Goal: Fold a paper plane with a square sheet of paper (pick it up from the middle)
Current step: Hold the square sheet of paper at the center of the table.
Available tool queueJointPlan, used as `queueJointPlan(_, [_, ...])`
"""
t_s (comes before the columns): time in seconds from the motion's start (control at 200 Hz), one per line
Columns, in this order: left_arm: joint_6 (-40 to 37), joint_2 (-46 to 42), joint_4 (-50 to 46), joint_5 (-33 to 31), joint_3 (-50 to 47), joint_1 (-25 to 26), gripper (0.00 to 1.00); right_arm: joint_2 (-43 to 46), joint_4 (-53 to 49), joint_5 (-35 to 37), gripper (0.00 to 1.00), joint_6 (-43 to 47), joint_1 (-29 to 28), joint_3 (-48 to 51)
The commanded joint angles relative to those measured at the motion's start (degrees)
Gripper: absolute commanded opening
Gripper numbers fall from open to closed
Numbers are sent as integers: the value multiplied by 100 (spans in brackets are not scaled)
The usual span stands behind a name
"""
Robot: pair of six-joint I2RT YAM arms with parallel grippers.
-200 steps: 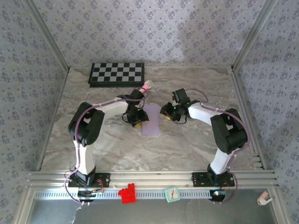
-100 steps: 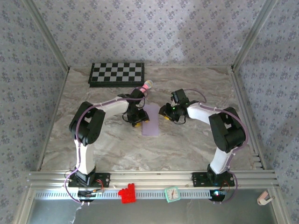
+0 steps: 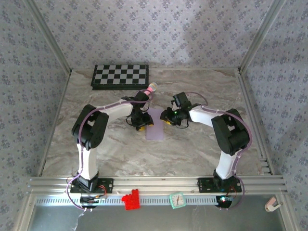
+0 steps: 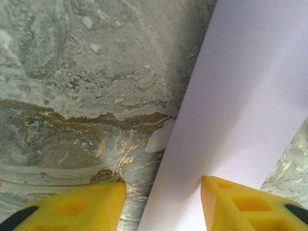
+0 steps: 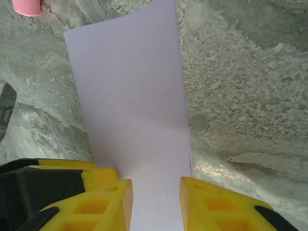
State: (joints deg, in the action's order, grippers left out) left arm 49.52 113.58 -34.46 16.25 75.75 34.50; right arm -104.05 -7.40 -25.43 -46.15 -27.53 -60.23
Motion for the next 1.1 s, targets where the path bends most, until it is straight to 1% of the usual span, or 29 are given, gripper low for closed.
queueJointPlan(0.0, [-108,664,-209,-184,-256,68,49,-142,-38,-142,33,145,-40,-152])
queueJointPlan(0.7, [-85,753,-202,-167,-200,69,50,-611,-210,-294,30,279,-155,-402])
queueJointPlan(0.92, [-96,749,-218,-170,-183,66,50,-816,-490,-151,28,273,-152,-471])
queueJointPlan(1.094, [-152,629,-328,-175,-77,59,50,-1099,-1063,163,26,472,-148,-570])
